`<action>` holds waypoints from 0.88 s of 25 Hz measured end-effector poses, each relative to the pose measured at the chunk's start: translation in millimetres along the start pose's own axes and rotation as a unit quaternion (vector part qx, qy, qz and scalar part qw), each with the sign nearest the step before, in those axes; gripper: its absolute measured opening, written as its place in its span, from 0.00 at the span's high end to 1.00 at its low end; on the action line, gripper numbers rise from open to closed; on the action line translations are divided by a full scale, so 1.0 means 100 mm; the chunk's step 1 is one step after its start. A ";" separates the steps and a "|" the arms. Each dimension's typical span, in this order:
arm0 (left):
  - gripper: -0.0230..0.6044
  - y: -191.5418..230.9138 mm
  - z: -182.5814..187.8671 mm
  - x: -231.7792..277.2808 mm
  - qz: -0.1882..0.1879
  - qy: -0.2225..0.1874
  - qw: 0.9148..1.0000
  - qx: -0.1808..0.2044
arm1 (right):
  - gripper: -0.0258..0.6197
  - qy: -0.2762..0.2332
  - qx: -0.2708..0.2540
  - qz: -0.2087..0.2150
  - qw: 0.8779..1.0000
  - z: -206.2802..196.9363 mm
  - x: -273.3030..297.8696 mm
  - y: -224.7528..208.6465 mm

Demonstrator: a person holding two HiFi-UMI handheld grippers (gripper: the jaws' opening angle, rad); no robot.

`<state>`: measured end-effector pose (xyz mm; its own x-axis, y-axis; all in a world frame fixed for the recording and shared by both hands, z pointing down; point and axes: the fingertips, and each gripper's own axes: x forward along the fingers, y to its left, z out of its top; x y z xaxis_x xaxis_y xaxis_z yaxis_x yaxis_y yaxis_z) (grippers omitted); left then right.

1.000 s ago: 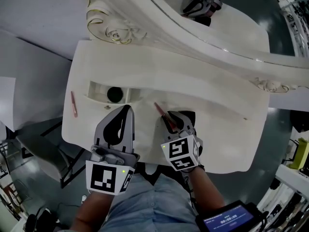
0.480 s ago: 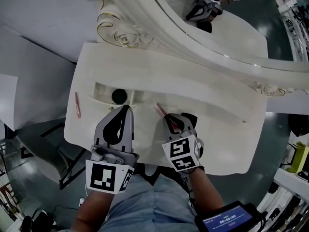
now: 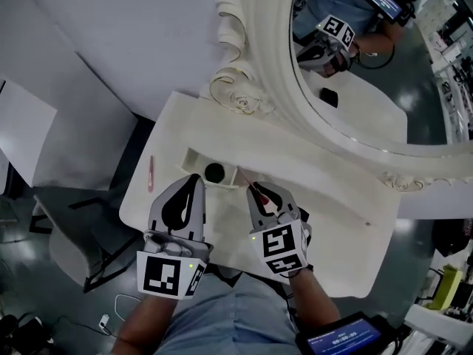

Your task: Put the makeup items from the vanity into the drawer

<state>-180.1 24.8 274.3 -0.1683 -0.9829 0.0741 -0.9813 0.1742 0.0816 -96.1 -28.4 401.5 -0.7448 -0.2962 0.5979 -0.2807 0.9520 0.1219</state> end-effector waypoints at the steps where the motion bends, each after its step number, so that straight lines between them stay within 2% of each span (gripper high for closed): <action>1: 0.97 0.07 0.04 -0.03 0.007 -0.005 1.000 0.000 | 0.91 -0.007 -0.008 0.008 1.000 0.10 0.04 0.05; 6: 0.97 0.47 0.12 -0.18 0.043 -0.016 0.999 -0.003 | 0.91 -0.018 -0.049 0.039 0.998 0.41 0.31 0.33; 11: 0.97 0.81 0.04 -0.23 0.065 -0.009 0.998 -0.015 | 0.91 0.002 -0.086 0.051 0.995 0.46 0.59 0.51; 22: 0.97 1.23 -0.23 -0.10 0.078 0.021 0.996 -0.044 | 0.89 0.059 -0.087 0.065 0.992 0.29 0.99 0.55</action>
<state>-297.0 57.4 306.8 -0.3129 -0.9402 0.1345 -0.9309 0.3317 0.1531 -202.8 -7.7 444.8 -0.6898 -0.1679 0.7043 -0.0702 0.9837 0.1657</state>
